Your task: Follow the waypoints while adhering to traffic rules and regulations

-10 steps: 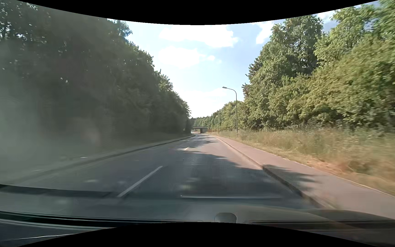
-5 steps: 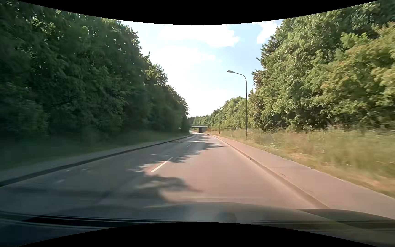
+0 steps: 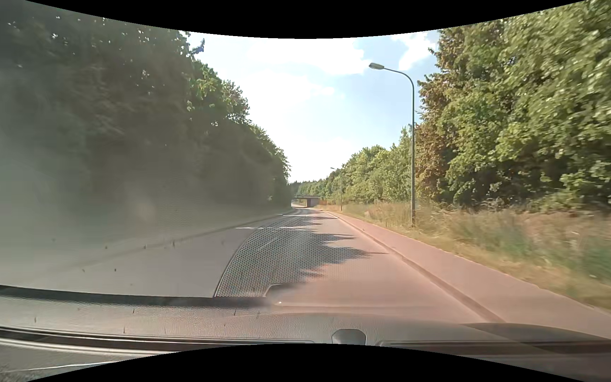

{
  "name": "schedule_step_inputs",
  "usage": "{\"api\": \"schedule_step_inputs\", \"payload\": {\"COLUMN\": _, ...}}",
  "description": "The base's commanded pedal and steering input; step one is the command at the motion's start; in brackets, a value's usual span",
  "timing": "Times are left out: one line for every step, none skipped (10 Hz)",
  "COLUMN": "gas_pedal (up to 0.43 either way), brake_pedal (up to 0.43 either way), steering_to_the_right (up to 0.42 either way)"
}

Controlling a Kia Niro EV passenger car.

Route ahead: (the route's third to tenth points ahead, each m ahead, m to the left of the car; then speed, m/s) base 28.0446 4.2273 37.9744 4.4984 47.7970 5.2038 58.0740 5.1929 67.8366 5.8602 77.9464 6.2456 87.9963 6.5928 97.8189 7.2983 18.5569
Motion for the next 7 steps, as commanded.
{"api": "schedule_step_inputs", "payload": {"gas_pedal": 0.039, "brake_pedal": 0.006, "steering_to_the_right": 0.001}}
{"api": "schedule_step_inputs", "payload": {"gas_pedal": 0.039, "brake_pedal": 0.006, "steering_to_the_right": 0.000}}
{"api": "schedule_step_inputs", "payload": {"gas_pedal": 0.039, "brake_pedal": 0.006, "steering_to_the_right": 0.000}}
{"api": "schedule_step_inputs", "payload": {"gas_pedal": 0.039, "brake_pedal": 0.006, "steering_to_the_right": 0.000}}
{"api": "schedule_step_inputs", "payload": {"gas_pedal": 0.039, "brake_pedal": 0.006, "steering_to_the_right": 0.001}}
{"api": "schedule_step_inputs", "payload": {"gas_pedal": 0.039, "brake_pedal": 0.006, "steering_to_the_right": 0.000}}
{"api": "schedule_step_inputs", "payload": {"gas_pedal": 0.047, "brake_pedal": 0.006, "steering_to_the_right": 0.000}}
